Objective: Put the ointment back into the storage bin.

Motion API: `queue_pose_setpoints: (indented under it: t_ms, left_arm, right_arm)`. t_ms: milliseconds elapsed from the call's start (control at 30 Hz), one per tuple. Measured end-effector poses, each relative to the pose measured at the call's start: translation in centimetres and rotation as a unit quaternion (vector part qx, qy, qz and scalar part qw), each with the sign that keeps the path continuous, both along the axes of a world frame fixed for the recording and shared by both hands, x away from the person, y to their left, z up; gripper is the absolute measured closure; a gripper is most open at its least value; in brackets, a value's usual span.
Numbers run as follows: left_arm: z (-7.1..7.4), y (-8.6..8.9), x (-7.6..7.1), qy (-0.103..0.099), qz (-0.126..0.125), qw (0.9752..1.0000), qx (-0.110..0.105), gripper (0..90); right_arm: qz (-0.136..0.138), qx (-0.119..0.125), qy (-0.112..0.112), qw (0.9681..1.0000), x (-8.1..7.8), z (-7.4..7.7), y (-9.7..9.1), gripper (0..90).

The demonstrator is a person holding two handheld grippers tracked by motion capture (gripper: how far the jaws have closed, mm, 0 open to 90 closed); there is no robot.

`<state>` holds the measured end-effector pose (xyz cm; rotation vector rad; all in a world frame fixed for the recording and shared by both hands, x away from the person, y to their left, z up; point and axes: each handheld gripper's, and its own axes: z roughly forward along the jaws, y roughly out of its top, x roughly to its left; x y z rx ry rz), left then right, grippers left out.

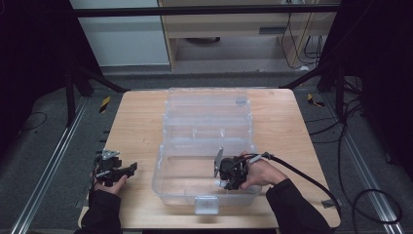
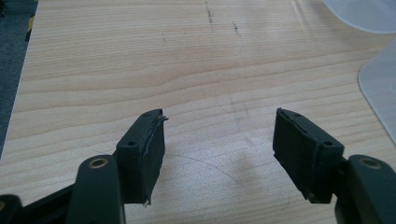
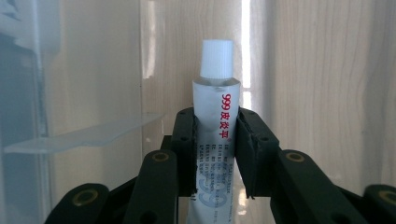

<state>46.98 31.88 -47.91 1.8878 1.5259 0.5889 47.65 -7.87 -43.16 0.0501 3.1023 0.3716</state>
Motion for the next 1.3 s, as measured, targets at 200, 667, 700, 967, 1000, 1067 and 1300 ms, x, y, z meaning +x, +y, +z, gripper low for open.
queue_pose_setpoints:
  t_ms: [200, 667, 700, 967, 1000, 1067, 1300]
  left_arm:
    - [-0.1, 0.0, 0.0, 0.002, -0.001, 1.0000, 0.000, 34.1]
    - [0.0, 0.0, 0.0, 0.003, -0.002, 1.0000, -0.001, 34.0]
    - [0.0, 0.0, 0.0, 0.003, -0.002, 1.0000, -0.001, 34.1]
    - [-0.1, 0.0, 0.0, 0.004, -0.003, 1.0000, -0.001, 34.0]
    - [-0.1, 0.0, 0.0, 0.004, -0.003, 1.0000, -0.001, 34.0]
    - [-0.1, 0.0, 0.0, 0.004, -0.003, 1.0000, -0.001, 34.0]
    - [0.0, 0.0, 0.0, 0.003, -0.003, 1.0000, -0.003, 34.0]
  right_arm:
    - [-0.007, -0.002, 0.002, 1.0000, 0.0, -0.7, -0.1, 69.8]
    - [-0.010, -0.007, 0.011, 0.9999, 0.0, -0.8, 0.0, 69.0]
    - [-0.010, -0.007, 0.011, 0.9999, 0.0, -0.8, 0.0, 69.0]
    - [-0.013, -0.008, 0.007, 0.9999, 0.1, -0.6, -0.4, 69.5]
    - [-0.018, -0.004, 0.008, 0.9998, 0.1, -0.4, -0.5, 69.5]
    - [-0.025, 0.011, 0.002, 0.9996, 0.0, 0.0, -0.9, 69.5]
    - [-0.062, 0.057, -0.023, 0.9962, -0.2, 1.7, -2.3, 67.8]
